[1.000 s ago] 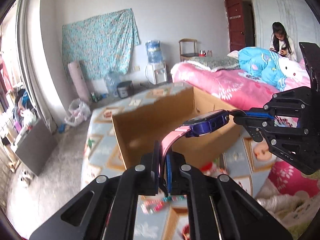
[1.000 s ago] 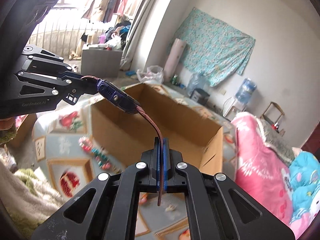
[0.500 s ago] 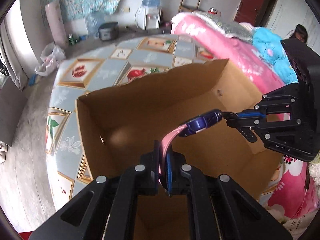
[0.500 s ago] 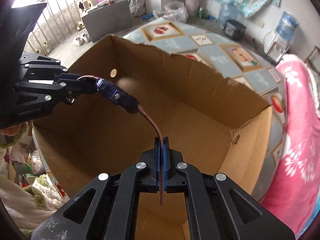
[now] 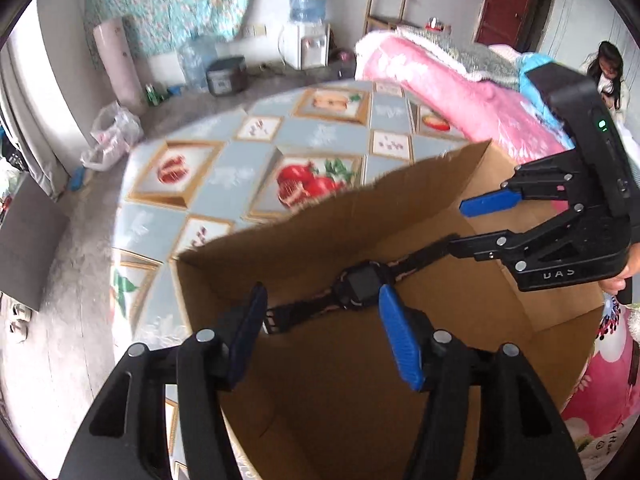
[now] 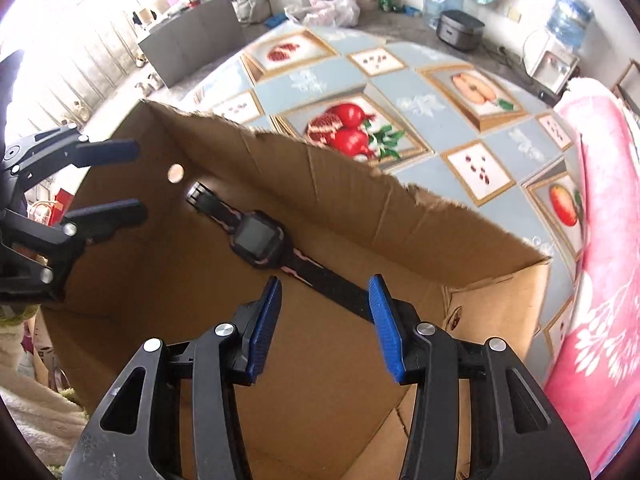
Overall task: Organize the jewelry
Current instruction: 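Lower the watch into the cardboard box and open the left gripper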
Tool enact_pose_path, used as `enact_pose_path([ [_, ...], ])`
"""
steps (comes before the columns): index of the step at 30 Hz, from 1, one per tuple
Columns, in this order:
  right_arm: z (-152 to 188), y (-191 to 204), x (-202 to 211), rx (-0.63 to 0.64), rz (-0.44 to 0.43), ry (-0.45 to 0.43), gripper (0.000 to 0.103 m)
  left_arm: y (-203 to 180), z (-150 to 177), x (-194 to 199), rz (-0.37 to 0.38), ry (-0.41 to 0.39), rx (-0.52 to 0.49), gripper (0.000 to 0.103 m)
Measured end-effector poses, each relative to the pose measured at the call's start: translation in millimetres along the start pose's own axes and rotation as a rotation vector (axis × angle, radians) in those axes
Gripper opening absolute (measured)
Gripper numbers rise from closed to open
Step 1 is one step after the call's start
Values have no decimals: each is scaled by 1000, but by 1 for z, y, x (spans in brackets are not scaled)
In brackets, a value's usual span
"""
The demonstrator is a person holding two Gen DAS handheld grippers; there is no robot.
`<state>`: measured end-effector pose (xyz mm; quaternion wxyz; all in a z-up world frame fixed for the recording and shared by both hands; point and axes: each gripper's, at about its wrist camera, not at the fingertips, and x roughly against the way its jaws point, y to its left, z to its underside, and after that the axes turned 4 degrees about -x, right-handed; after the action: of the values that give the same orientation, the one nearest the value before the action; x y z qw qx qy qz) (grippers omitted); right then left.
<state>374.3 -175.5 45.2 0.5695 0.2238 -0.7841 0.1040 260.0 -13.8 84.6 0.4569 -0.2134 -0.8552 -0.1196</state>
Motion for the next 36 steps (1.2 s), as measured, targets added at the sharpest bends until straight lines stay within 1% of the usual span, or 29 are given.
enact_pose_path([
  [2, -5, 7, 2, 19, -13, -8, 47, 7, 5, 18, -15, -60, 24, 68],
  [3, -8, 5, -4, 24, -26, -6, 48, 12, 10, 29, -33, -94, 43, 71],
  [4, -11, 9, -7, 26, -43, 2, 53, 17, 15, 38, -52, -119, 66, 75],
  [5, -14, 12, -11, 27, -56, 11, 56, 23, 23, 47, -73, -141, 96, 78],
  [8, -21, 29, -27, 53, -94, 64, 57, 37, 42, 61, -99, -171, 173, 80],
  [11, -23, 36, -46, 46, -147, 135, 57, 48, 72, 68, -73, -177, 269, 81],
  [14, -22, 39, -68, 6, -189, 208, 56, 54, 92, 66, -39, -179, 323, 81],
  [15, -21, 40, -74, -7, -192, 224, 55, 56, 98, 62, -26, -176, 345, 81],
  [16, -22, 42, -79, -14, -188, 237, 50, 57, 101, 57, -10, -169, 363, 81],
  [17, -23, 44, -83, -12, -181, 243, 48, 57, 104, 53, 8, -161, 379, 81],
  [18, -23, 46, -85, -12, -179, 240, 48, 57, 107, 49, 18, -157, 388, 81],
  [20, -24, 47, -91, -20, -181, 258, 44, 55, 110, 42, 42, -156, 396, 81],
  [21, -24, 47, -94, -23, -168, 265, 41, 52, 109, 38, 49, -154, 394, 81],
  [22, -24, 47, -94, -24, -161, 261, 38, 49, 109, 35, 53, -151, 390, 81],
  [23, -24, 47, -94, -20, -146, 259, 32, 47, 109, 32, 57, -146, 382, 81],
  [24, -24, 48, -93, -14, -126, 254, 30, 45, 110, 30, 62, -144, 374, 81],
  [26, -25, 48, -91, 14, -67, 234, 30, 40, 111, 27, 71, -136, 361, 81],
  [28, -24, 46, -86, 13, -39, 222, 31, 37, 112, 23, 83, -126, 352, 81],
  [32, -22, 37, -58, -22, -14, 156, 33, 34, 115, 22, 93, -125, 332, 81],
  [36, -18, 14, -15, -110, -8, 69, 37, 32, 119, 23, 106, -126, 322, 81],
])
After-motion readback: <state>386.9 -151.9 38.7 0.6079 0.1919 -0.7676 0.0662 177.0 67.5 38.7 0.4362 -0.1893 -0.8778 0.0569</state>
